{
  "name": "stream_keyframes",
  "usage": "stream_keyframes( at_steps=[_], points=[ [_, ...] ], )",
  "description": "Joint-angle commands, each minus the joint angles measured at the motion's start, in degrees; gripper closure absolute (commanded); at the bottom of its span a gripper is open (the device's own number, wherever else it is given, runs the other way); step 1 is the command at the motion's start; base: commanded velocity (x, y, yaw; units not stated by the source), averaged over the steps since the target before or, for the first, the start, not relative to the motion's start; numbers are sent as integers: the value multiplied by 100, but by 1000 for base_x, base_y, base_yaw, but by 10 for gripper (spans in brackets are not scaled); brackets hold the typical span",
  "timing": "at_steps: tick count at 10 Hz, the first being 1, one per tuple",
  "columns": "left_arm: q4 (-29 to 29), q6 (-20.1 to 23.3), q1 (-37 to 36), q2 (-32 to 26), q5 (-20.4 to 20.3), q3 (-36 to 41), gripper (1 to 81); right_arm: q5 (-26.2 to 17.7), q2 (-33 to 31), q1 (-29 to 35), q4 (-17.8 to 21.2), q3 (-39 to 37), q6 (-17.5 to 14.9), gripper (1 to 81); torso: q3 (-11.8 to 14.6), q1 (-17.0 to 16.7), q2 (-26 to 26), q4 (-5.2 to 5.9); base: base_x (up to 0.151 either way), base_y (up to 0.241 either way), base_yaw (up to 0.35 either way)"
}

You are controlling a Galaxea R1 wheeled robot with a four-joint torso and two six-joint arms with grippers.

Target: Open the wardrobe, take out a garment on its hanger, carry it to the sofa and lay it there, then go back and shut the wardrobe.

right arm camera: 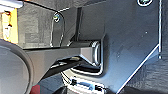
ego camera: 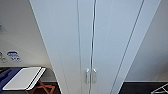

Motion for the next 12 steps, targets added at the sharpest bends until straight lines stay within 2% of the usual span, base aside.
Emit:
stream_keyframes(
  at_steps=[1, 5, 9, 11, 12],
  points=[
    [90, 30, -303, -800, 203, 1027, 10, -272, -1054, 606, -62, 1511, -10, 10, 0, 0, 0, 0, 0, 0, 0],
    [81, 30, -734, -1757, 221, 2351, 10, -325, -1836, 1266, -71, 2767, -10, 10, 0, 0, 0, 0, 0, 0, 0],
    [115, 92, -1191, -2618, 265, 3450, 10, -342, -2336, 1871, -79, 3426, -19, 10, -2, 2, 0, 0, 0, 0, 0],
    [308, 101, -1393, -2971, 265, 3856, 10, -343, -2566, 2126, -114, 3824, -19, 10, -5, 2, 2, 0, 0, 0, 0],
    [640, 92, -1472, -3120, 265, 4101, 10, -343, -2628, 2214, -229, 3956, -10, 10, -5, 4, 2, 0, 0, 0, 0]
  ],
)
